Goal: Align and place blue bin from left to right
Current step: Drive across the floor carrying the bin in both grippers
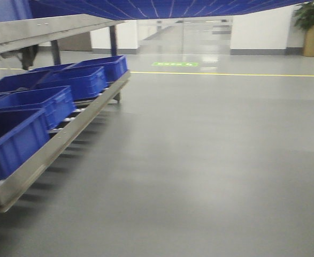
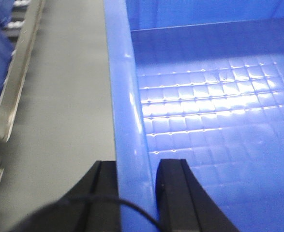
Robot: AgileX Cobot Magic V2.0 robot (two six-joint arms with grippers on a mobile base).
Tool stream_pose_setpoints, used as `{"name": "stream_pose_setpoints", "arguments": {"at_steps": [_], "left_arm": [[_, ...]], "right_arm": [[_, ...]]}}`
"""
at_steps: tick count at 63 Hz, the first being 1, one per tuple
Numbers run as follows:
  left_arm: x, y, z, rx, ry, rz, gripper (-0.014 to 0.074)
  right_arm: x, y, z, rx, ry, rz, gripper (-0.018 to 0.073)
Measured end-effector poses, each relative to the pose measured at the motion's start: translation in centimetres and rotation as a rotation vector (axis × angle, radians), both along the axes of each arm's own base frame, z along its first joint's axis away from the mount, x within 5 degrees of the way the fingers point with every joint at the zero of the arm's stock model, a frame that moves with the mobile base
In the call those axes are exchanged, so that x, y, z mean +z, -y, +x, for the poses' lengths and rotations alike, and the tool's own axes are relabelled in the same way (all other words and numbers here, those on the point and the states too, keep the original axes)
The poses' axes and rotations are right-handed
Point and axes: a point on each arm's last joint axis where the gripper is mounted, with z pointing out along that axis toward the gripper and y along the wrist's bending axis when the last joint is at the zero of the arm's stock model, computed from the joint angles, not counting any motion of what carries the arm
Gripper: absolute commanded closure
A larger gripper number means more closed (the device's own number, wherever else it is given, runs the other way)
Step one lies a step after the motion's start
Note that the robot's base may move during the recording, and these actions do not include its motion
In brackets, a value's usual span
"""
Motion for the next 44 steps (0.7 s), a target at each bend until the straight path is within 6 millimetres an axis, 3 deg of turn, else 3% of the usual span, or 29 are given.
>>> {"name": "stream_pose_setpoints", "arguments": {"at_steps": [44], "left_arm": [[0.0,0.0,0.0,0.0,0.0,0.0,0.0612]], "right_arm": [[0.0,0.0,0.0,0.0,0.0,0.0,0.0637]]}}
